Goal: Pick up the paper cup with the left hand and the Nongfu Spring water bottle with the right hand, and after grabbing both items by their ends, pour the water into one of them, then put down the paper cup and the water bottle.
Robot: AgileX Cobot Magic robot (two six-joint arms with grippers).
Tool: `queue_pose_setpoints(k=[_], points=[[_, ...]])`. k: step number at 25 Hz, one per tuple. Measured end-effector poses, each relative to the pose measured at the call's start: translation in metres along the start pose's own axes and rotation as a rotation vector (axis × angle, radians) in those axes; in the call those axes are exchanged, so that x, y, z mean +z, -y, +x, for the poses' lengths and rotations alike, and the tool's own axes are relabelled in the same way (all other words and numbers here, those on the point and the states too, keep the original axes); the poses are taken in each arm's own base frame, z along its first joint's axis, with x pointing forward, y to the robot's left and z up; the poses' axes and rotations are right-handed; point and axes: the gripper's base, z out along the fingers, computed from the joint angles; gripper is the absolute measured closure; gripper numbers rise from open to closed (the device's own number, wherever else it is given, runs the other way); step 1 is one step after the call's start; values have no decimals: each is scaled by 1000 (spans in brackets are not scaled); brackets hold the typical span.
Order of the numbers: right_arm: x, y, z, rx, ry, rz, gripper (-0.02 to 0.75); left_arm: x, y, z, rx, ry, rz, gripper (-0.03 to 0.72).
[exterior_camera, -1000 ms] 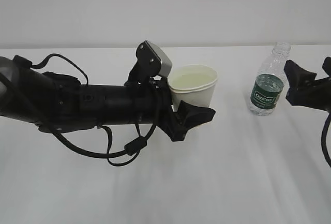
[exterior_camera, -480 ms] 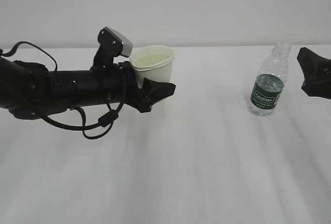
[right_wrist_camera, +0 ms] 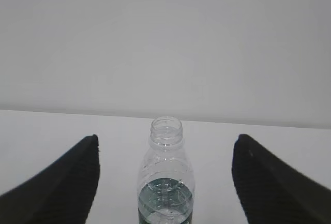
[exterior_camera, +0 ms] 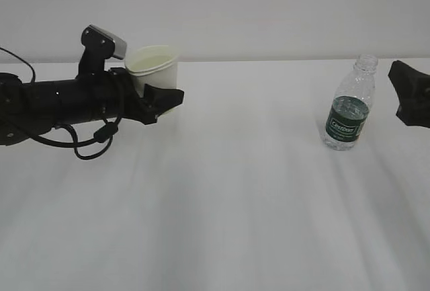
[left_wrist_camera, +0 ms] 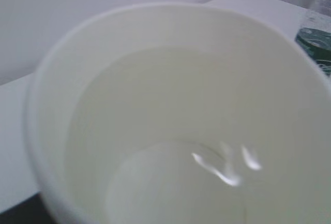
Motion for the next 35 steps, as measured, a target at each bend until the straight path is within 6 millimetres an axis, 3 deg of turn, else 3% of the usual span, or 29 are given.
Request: queue_pose_setpoints(k=[10,18,35], points=[[0,-1,1,-7,-16,-9,144,-27,-50,1,-71,40,-169,238],[0,-1,2,-7,-17,-9,144,-42,-75,4,-90,63,-268,238],[-2,-2,2,-43,-38,-28,144,-37,-103,54,-139,27,-430,238]])
